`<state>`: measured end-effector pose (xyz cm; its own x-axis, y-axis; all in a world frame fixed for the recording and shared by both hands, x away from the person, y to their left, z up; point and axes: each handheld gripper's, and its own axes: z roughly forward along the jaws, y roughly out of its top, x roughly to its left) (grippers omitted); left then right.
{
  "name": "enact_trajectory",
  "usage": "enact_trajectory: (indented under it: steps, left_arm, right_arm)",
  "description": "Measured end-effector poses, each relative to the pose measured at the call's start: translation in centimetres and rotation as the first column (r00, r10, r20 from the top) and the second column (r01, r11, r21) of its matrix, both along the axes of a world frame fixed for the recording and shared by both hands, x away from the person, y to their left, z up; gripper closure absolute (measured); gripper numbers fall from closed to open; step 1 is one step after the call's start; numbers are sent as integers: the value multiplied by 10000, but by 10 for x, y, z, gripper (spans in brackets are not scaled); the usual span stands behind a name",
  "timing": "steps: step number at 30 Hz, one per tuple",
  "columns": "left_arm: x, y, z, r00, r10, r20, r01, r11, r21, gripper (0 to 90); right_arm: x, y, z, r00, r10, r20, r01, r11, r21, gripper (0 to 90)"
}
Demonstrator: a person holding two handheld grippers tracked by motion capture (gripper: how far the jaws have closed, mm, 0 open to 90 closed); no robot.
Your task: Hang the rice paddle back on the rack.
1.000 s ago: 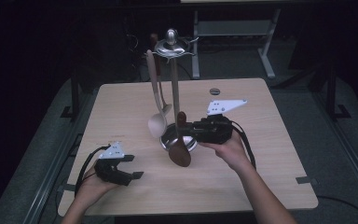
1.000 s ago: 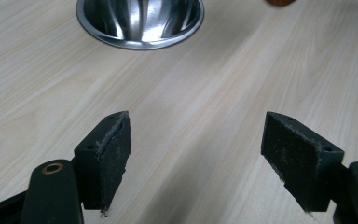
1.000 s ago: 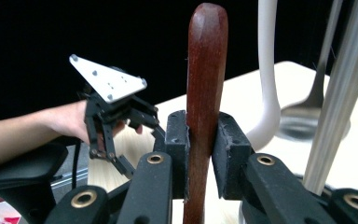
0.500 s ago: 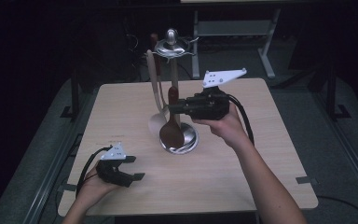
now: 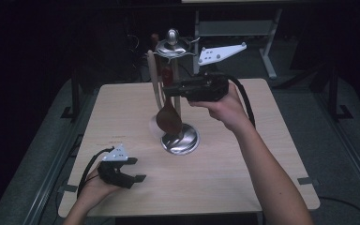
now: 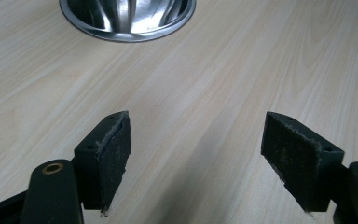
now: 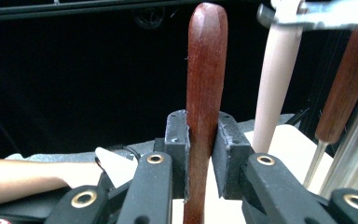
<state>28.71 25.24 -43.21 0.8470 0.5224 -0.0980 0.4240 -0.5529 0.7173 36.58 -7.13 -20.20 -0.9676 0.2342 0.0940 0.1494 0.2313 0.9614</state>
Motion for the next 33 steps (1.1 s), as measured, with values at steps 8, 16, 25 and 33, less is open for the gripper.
enact_trajectory:
  steps: [8, 16, 25, 33]
  left_arm:
    - [0, -1, -1, 10000, -81, 1, 81, 9999, 83, 240]
    - [0, -2, -2, 9999, -135, -48, 136, 9998, 134, 240]
    - [0, -3, -3, 9999, -88, -99, 89, 10000, 31, 240]
    - [0, -3, -3, 9999, -96, -91, 96, 9999, 57, 241]
  right_arm:
    - [6, 1, 12, 10000, -81, 21, 81, 10000, 41, 776]
    - [14, -1, 10, 9994, -231, -240, 233, 9997, 87, 775]
    - [26, -5, 4, 9977, -441, -512, 454, 9987, 245, 775]
    - [28, -7, 0, 9962, -644, -590, 666, 9971, 358, 736]
